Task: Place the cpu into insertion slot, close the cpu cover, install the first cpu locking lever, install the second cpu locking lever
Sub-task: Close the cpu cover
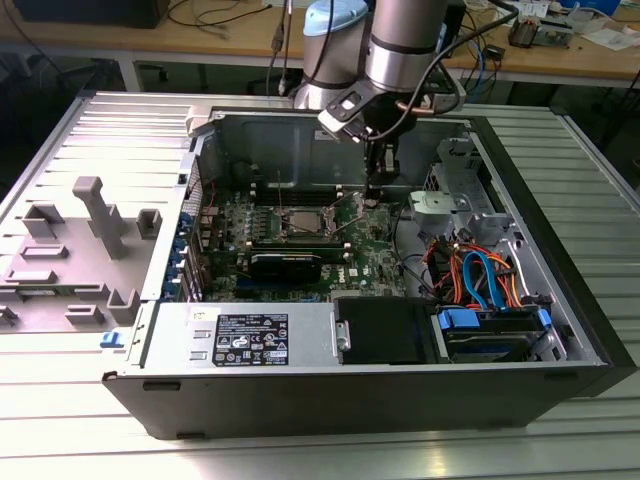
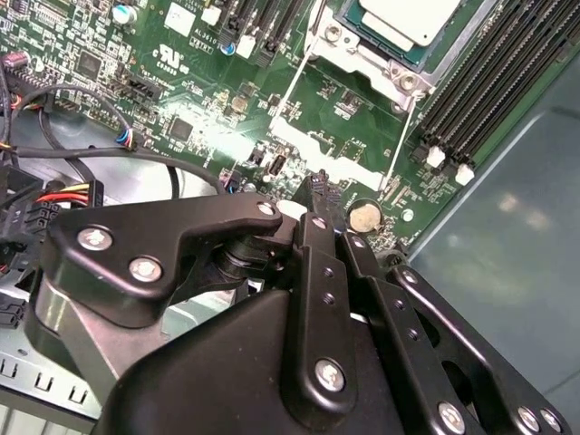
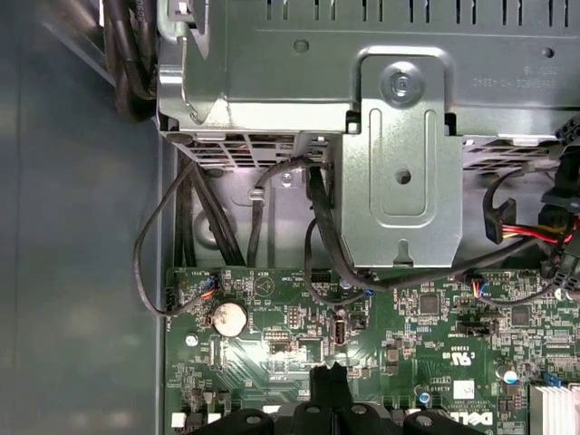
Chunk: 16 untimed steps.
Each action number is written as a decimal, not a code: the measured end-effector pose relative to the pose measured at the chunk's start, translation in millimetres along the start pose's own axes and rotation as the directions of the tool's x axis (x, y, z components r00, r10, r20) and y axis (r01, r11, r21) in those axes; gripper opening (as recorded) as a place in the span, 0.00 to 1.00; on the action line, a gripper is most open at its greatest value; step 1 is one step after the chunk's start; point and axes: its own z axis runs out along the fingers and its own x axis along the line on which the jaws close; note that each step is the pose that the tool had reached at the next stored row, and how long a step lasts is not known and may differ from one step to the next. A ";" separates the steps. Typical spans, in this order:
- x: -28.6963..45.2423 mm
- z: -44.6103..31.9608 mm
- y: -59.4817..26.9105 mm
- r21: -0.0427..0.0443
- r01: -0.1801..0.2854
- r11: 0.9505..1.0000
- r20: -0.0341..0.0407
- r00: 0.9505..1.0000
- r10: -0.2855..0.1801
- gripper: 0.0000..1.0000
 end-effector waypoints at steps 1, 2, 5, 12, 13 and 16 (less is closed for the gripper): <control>0.0 0.1 1.0 0.000 0.000 1.000 0.000 1.000 0.000 0.11; 0.1 0.1 1.8 0.001 0.000 1.000 0.000 1.000 0.000 0.11; 0.2 0.5 4.5 0.004 0.000 1.000 0.000 1.000 0.000 0.11; 0.5 2.2 8.3 0.013 0.001 1.000 0.000 1.000 -0.001 0.11; 0.6 2.3 9.2 0.013 0.001 1.000 0.000 1.000 -0.001 0.11; 0.7 4.0 9.5 0.013 0.001 1.000 0.000 1.000 -0.001 0.11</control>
